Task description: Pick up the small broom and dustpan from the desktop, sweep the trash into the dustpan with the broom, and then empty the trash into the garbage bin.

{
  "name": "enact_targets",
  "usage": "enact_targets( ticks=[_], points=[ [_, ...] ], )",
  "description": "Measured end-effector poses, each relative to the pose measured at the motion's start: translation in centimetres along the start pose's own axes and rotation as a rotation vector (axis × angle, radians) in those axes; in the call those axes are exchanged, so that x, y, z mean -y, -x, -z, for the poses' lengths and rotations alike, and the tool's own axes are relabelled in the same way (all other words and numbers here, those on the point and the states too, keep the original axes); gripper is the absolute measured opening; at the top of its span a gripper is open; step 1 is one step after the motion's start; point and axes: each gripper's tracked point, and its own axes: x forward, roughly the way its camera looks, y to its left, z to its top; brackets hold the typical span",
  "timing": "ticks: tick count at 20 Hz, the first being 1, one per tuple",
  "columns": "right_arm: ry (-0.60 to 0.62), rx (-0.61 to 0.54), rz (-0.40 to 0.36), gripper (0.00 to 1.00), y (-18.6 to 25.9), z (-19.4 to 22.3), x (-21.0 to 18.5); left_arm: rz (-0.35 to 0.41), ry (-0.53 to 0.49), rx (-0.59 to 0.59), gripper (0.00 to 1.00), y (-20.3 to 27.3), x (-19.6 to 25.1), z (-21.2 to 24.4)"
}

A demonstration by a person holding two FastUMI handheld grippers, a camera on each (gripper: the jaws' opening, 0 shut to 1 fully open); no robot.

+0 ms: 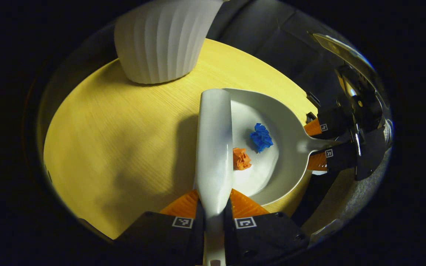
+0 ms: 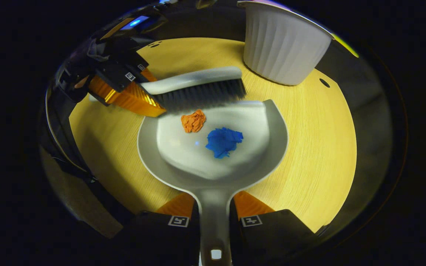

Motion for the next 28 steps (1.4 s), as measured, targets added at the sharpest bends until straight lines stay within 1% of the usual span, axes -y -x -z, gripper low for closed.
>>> enact_targets(
  ticks=[1, 2, 4, 6, 7, 8, 9, 10, 12, 14, 15, 16, 17, 18, 19, 20, 24, 25, 26, 27, 28],
  points=[
    [-0.016, 0.003, 0.006, 0.4, 0.0, 0.2, 0.0, -0.027, 0.013, 0.031, 0.26, 0.6, 0.0, -0.2],
    [-0.03, 0.009, 0.015, 0.36, 0.1, 0.1, 0.0, -0.059, 0.028, 0.062, 0.26, 1.5, -0.2, -0.2],
    [-0.059, 0.021, 0.038, 0.36, 0.9, -0.1, 0.3, -0.113, 0.07, 0.11, 0.26, 3.3, -0.8, 0.4],
    [-0.091, 0.03, 0.061, 0.36, 3.0, 0.4, 0.1, -0.168, 0.12, 0.144, 0.26, 5.3, -1.9, 1.4],
    [-0.108, 0.037, 0.073, 0.4, 3.8, 0.1, 0.1, -0.188, 0.15, 0.155, 0.26, 6.2, -2.3, 2.0],
    [-0.125, 0.043, 0.089, 0.36, 4.5, -0.2, 0.1, -0.2, 0.18, 0.168, 0.26, 7.2, -2.5, 3.0],
    [-0.144, 0.046, 0.109, 0.4, 5.5, -0.5, 0.5, -0.213, 0.208, 0.177, 0.26, 8.1, -2.9, 4.0],
    [-0.162, 0.052, 0.132, 0.36, 6.5, -0.9, 1.0, -0.228, 0.236, 0.185, 0.26, 8.8, -3.1, 5.0],
    [-0.191, 0.069, 0.172, 0.36, 8.5, -1.9, 1.9, -0.258, 0.292, 0.195, 0.26, 9.0, -3.2, 6.7],
    [-0.218, 0.091, 0.201, 0.36, 10.9, -3.1, 2.6, -0.288, 0.328, 0.198, 0.26, 9.8, -4.0, 7.8],
    [-0.235, 0.096, 0.209, 0.4, 12.0, -3.8, 2.9, -0.296, 0.337, 0.194, 0.26, 9.8, -4.3, 8.2],
    [-0.254, 0.101, 0.216, 0.36, 13.2, -4.3, 3.1, -0.3, 0.343, 0.19, 0.26, 9.6, -4.2, 8.5],
    [-0.277, 0.1, 0.223, 0.36, 14.6, -5.0, 3.6, -0.301, 0.346, 0.186, 0.26, 9.5, -4.2, 8.9],
    [-0.297, 0.096, 0.227, 0.32, 15.8, -5.6, 4.1, -0.299, 0.346, 0.187, 0.26, 9.5, -4.2, 9.5],
    [-0.314, 0.097, 0.232, 0.4, 17.1, -6.4, 4.7, -0.292, 0.345, 0.185, 0.26, 9.5, -4.0, 9.7],
    [-0.323, 0.096, 0.236, 0.36, 18.3, -7.2, 5.2, -0.283, 0.344, 0.187, 0.26, 9.8, -4.0, 10.3],
    [-0.298, 0.114, 0.295, 0.36, 22.9, -10.8, 8.5, -0.263, 0.351, 0.189, 0.26, 9.9, -3.9, 13.0],
    [-0.296, 0.12, 0.302, 0.36, 23.7, -12.1, 9.3, -0.262, 0.356, 0.189, 0.24, 9.9, -4.0, 13.3],
    [-0.297, 0.124, 0.308, 0.4, 24.4, -13.3, 10.2, -0.258, 0.363, 0.191, 0.26, 9.8, -4.1, 13.6],
    [-0.294, 0.127, 0.315, 0.36, 24.9, -14.3, 10.7, -0.254, 0.371, 0.194, 0.26, 9.8, -4.2, 13.8],
    [-0.288, 0.127, 0.322, 0.36, 25.3, -15.5, 11.6, -0.252, 0.375, 0.197, 0.26, 9.9, -4.3, 13.8]
  ],
)
